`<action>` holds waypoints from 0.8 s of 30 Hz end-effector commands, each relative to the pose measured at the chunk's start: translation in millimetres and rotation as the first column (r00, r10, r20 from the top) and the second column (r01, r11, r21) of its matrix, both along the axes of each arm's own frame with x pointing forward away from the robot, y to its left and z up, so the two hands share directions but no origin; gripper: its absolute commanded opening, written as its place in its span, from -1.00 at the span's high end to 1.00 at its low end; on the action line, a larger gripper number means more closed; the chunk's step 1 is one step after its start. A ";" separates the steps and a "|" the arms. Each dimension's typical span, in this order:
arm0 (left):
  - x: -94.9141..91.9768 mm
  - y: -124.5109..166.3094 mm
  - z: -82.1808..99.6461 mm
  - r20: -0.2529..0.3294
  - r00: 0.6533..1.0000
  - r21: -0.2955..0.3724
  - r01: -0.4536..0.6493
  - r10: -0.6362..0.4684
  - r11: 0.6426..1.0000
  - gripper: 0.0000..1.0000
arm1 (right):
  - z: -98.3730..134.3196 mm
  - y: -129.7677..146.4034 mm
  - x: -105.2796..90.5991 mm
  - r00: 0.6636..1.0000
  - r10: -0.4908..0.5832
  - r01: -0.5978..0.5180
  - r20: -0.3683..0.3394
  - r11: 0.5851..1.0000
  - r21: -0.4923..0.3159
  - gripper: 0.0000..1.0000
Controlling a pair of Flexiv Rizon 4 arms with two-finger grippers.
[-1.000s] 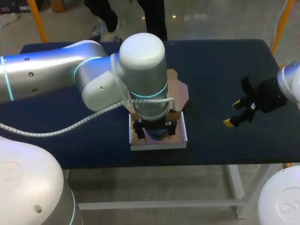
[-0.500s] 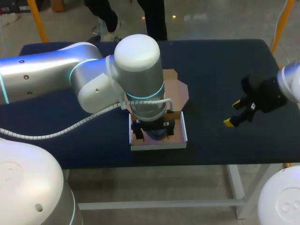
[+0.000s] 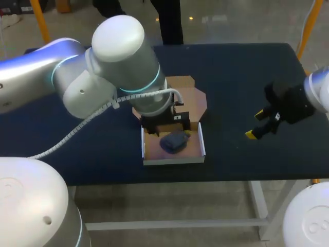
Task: Assemble the packaging by folding the flat box into shape, placing the metal phone stand inside, and closing the box properly
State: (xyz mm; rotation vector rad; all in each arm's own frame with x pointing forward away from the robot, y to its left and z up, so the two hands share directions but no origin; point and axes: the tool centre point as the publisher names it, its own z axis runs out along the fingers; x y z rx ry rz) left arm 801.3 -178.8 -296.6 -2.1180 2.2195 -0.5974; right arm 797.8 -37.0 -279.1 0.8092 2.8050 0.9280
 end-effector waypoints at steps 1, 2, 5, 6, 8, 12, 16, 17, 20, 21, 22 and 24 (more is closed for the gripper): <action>-0.9 11.0 4.5 0.006 1.000 -0.034 0.017 -0.017 0.999 -1.00 | 0.9 -1.5 -0.9 1.000 0.003 -0.003 0.000 1.000 0.004 -1.00; -0.2 12.0 5.7 0.008 1.000 -0.037 0.019 -0.019 0.999 -1.00 | 0.9 -1.5 -0.9 1.000 0.003 -0.003 0.000 1.000 0.004 -1.00; 2.1 15.3 10.3 0.020 0.999 -0.057 0.041 -0.040 0.998 -1.00 | 0.9 -1.5 -0.9 1.000 0.003 -0.003 0.000 1.000 0.004 -1.00; 2.8 16.6 11.9 0.021 0.999 -0.068 0.052 -0.051 0.996 -1.00 | 0.9 -1.5 -0.9 1.000 0.003 -0.003 0.000 1.000 0.004 -1.00; 5.2 20.4 15.4 0.027 0.998 -0.084 0.067 -0.065 0.994 -1.00 | 0.9 -1.5 -0.9 1.000 0.003 -0.003 0.000 1.000 0.004 -1.00; 9.5 27.4 21.7 0.035 0.994 -0.114 0.108 -0.105 0.988 -1.00 | 0.9 -1.5 -0.9 1.000 0.003 -0.003 0.000 1.000 0.004 -1.00; 13.6 34.4 25.7 0.044 0.991 -0.137 0.135 -0.130 0.981 -1.00 | 0.9 -1.5 -0.9 1.000 0.003 -0.003 0.000 1.000 0.004 -1.00; 14.6 35.7 26.1 0.050 0.990 -0.138 0.140 -0.134 0.980 -1.00 | 0.9 -1.5 -0.9 1.000 0.003 -0.003 0.000 1.000 0.004 -1.00; 18.0 39.9 27.4 0.064 0.985 -0.155 0.168 -0.159 0.974 -1.00 | 0.9 -1.5 -0.9 1.000 0.003 -0.003 0.000 1.000 0.004 -1.00; 18.6 41.5 28.0 0.066 0.983 -0.162 0.179 -0.170 0.970 -1.00 | 0.9 -1.5 -0.9 1.000 0.003 -0.003 0.000 1.000 0.004 -1.00; 19.5 42.9 28.3 0.071 0.982 -0.164 0.184 -0.175 0.969 -1.00 | 0.9 -1.5 -0.9 1.000 0.003 -0.003 0.000 1.000 0.004 -1.00; 21.8 45.7 28.9 0.078 0.979 -0.180 0.202 -0.191 0.963 -1.00 | 0.9 -1.5 -0.9 1.000 0.003 -0.003 0.000 1.000 0.004 -1.00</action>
